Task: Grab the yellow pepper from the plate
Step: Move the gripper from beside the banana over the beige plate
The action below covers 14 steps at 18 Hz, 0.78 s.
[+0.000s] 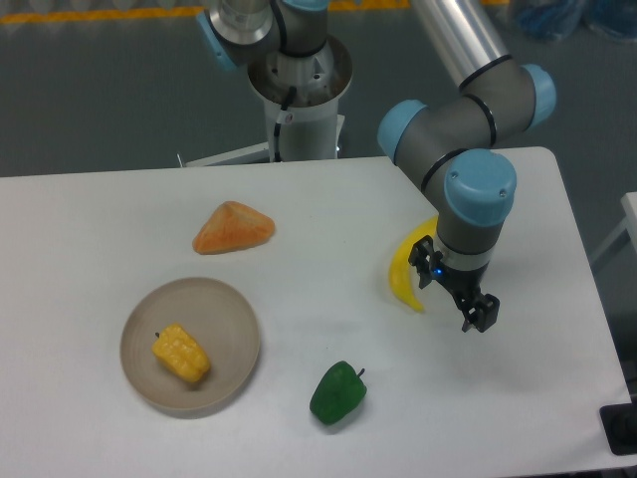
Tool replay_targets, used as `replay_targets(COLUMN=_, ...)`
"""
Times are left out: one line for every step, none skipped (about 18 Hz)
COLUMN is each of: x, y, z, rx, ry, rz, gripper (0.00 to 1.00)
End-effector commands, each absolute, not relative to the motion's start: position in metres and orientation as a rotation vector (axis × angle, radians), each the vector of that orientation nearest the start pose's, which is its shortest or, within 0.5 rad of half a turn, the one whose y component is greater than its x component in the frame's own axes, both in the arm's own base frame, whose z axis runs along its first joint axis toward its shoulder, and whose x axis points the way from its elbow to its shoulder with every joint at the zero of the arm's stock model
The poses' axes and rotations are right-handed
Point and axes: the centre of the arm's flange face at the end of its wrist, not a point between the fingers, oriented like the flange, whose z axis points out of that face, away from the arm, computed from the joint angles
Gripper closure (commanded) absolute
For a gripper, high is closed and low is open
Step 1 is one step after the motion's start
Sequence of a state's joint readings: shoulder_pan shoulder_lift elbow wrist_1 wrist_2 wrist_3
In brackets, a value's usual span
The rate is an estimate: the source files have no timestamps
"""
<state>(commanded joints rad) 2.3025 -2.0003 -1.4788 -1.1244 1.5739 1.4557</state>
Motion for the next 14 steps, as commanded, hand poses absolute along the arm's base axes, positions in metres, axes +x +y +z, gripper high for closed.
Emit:
replay_targets(x=-0.34, y=0.578, z=0.331, rx=-2.89, ry=1.094, rz=0.152, gripper=0.0)
replay_targets(x=-0.34, y=0.578, z=0.331, rx=-2.89, ry=1.094, rz=0.152, gripper=0.0)
replay_targets(x=-0.339, y=0.577, z=0.328, rx=-2.894, ry=1.096, rz=0.147, gripper=0.0)
replay_targets(x=-0.337, y=0.577, z=0.326, rx=-2.892, ry=1.098, rz=0.143, gripper=0.0)
replay_targets(x=-0.335, y=0.578, z=0.326, rx=-2.895, ry=1.093, rz=0.144, gripper=0.0)
replay_targets(x=-0.332, y=0.579, z=0.326, rx=-2.896, ry=1.086, rz=0.143, gripper=0.0)
replay_targets(x=-0.326, y=0.581, z=0.327, rx=-2.895, ry=1.091, rz=0.141, gripper=0.0)
replay_targets(x=-0.318, y=0.585, z=0.329, rx=-2.896, ry=1.089, rz=0.141, gripper=0.0)
replay_targets(x=-0.308, y=0.59, z=0.33, rx=-2.901, ry=1.073, rz=0.143, gripper=0.0)
replay_targets(x=-0.291, y=0.597, z=0.331, rx=-2.91, ry=1.043, rz=0.139, gripper=0.0)
replay_targets(x=-0.279, y=0.602, z=0.33, rx=-2.919, ry=1.016, rz=0.133, gripper=0.0)
replay_targets(x=-0.262, y=0.607, z=0.331, rx=-2.925, ry=0.995, rz=0.132, gripper=0.0)
replay_targets(x=-0.243, y=0.606, z=0.337, rx=-2.928, ry=0.974, rz=0.138, gripper=0.0)
replay_targets(x=-0.217, y=0.603, z=0.339, rx=-2.923, ry=0.977, rz=0.127, gripper=0.0)
